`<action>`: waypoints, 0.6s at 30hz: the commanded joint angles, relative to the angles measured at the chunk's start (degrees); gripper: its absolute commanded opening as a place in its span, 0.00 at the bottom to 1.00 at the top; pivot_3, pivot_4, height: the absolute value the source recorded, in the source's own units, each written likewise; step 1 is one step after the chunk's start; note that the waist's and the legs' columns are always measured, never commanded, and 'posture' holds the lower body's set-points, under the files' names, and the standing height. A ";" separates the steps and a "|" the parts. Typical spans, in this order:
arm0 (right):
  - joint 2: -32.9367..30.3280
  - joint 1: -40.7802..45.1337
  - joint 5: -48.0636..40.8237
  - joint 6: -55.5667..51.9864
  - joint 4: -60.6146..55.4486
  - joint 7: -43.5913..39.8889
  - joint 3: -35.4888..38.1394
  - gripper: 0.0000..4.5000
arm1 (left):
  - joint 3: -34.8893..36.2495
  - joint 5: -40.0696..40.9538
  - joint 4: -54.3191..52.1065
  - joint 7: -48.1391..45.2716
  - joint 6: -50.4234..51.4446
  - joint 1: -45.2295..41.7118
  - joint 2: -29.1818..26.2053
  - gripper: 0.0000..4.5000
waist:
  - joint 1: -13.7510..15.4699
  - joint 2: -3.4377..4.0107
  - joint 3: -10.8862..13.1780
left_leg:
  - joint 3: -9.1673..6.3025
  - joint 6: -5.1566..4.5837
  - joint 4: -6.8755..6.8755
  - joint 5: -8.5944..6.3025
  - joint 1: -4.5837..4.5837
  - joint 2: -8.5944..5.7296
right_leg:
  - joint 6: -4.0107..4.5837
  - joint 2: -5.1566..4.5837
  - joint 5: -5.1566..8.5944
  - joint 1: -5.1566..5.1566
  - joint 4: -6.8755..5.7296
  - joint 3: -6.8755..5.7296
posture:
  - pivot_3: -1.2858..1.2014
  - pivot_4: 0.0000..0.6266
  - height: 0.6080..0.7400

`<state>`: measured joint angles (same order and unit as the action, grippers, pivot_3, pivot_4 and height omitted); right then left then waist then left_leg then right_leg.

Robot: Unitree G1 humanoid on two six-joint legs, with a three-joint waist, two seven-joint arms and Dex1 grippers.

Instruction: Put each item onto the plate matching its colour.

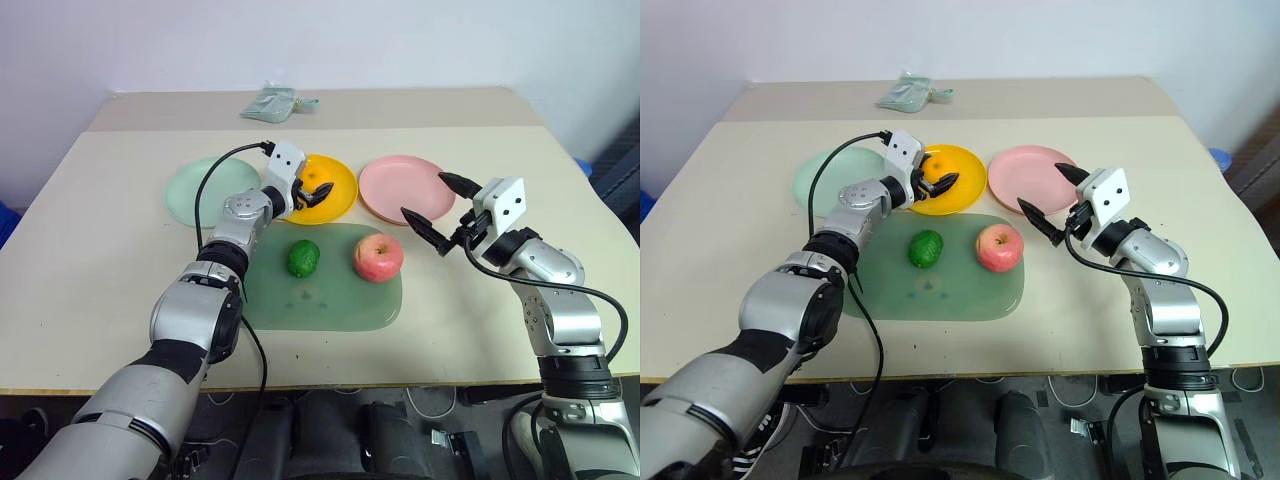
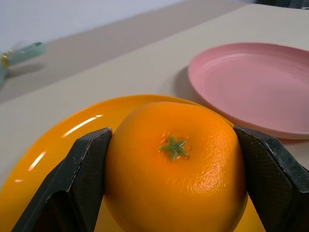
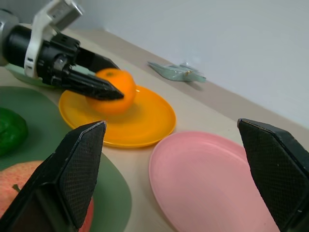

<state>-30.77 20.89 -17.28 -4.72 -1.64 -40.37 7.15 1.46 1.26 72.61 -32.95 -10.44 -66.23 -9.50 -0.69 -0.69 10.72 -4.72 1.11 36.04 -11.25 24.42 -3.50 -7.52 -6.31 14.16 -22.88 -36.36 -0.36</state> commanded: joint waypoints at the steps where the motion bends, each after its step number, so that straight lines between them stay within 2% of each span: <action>1: -0.47 0.44 -1.09 0.57 -2.55 -0.62 0.92 1.00 | 0.58 -0.56 -0.92 0.96 -0.97 -1.16 -0.71 1.00 | -0.12 0.00 0.00 | -0.02 0.00 0.00 0.00 -0.01 0.01 | 0.00 0.01 0.00 0.00 0.00 0.00 | 0.52 0.24 1.00; 6: -0.54 0.34 -1.20 0.79 -2.55 -1.21 1.26 1.00 | 0.30 -1.81 -1.31 3.63 -3.17 -1.57 -1.82 1.00 | -0.02 0.00 0.00 | -0.03 0.00 0.00 0.00 -0.01 0.01 | 0.00 0.03 0.00 0.00 0.00 0.00 | 0.52 0.24 1.00; 10: -0.40 0.29 -2.11 0.99 -2.88 -2.23 1.56 1.00 | 1.55 -0.03 -2.80 -0.18 -4.67 -1.93 -2.77 1.00 | 0.01 0.00 0.00 | -0.01 0.00 -0.01 0.00 -0.01 0.01 | 0.00 0.03 0.00 0.00 0.00 0.00 | 0.52 0.24 1.00; 12: -0.65 -0.25 -4.18 0.31 -3.95 -3.93 1.91 1.00 | 2.48 1.27 -4.27 -3.30 -5.68 -2.09 -4.07 1.00 | 0.00 0.00 0.00 | -0.01 0.00 0.00 0.00 0.00 0.02 | 0.00 0.02 0.00 0.00 0.00 0.00 | 0.52 0.24 1.00; 15: -1.23 -0.82 -6.90 -0.59 -5.06 -6.18 2.35 1.00 | 5.76 6.50 -8.49 -12.69 -4.14 -2.07 -6.97 1.00 | -0.14 0.00 0.00 | -0.02 0.01 -0.02 0.00 0.00 0.02 | 0.01 0.03 0.00 0.00 0.01 0.00 | 0.52 0.24 1.00; 18: -2.14 -2.22 -10.04 -2.01 -7.49 -9.33 2.28 1.00 | 4.83 7.25 -12.61 -21.97 -1.35 0.16 -11.22 1.00 | -0.33 0.01 0.00 | -0.03 0.01 -0.04 0.00 -0.01 0.06 | 0.01 0.03 -0.01 -0.02 0.01 0.01 | 0.52 0.24 1.00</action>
<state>-32.02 18.86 -24.59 -6.35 -5.41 -47.99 8.02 6.26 7.37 62.79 -50.62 -12.65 -66.11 -19.08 -1.02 -0.67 10.72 -4.75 1.12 36.00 -11.26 24.41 -3.44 -7.50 -6.27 14.15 -22.89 -36.35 -0.35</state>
